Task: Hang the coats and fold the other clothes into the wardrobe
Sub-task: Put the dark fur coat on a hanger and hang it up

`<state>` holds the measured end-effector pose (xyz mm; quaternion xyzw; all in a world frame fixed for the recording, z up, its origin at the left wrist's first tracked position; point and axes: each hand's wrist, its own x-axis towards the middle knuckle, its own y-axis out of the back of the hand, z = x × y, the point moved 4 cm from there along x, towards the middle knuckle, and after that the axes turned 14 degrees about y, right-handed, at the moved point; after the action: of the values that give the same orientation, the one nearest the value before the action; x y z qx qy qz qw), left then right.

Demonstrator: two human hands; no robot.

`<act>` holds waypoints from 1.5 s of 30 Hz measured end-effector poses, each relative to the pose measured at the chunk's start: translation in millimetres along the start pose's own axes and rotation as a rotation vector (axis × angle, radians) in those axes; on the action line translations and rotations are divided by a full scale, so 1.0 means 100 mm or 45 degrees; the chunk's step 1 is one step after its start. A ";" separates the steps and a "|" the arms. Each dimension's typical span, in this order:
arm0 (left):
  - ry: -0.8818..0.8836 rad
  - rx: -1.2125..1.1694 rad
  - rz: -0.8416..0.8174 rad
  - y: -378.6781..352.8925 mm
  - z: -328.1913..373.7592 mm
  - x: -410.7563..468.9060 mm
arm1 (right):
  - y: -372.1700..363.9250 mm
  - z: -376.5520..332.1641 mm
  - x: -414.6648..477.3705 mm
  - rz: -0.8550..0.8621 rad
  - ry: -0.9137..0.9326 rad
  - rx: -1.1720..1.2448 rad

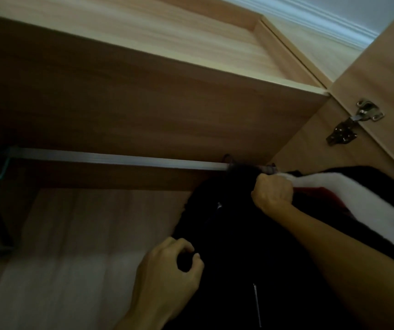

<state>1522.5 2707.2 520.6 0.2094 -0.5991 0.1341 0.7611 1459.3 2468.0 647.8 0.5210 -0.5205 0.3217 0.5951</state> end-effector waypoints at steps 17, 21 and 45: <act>0.115 -0.051 -0.201 0.10 -0.12 -0.32 | 0.09 -0.38 -0.46 -0.002 0.300 -0.457; 0.181 -0.135 -0.181 0.13 -0.24 -0.50 | 0.03 -0.65 -0.71 -0.092 0.532 -0.349; 0.598 0.301 -0.308 0.95 0.97 -2.96 | 0.61 -0.41 -3.68 -0.295 0.529 1.131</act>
<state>1323.5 2758.0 267.9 0.3298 -0.3574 0.1560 0.8598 1322.3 2581.5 317.5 0.7032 -0.1426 0.5409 0.4387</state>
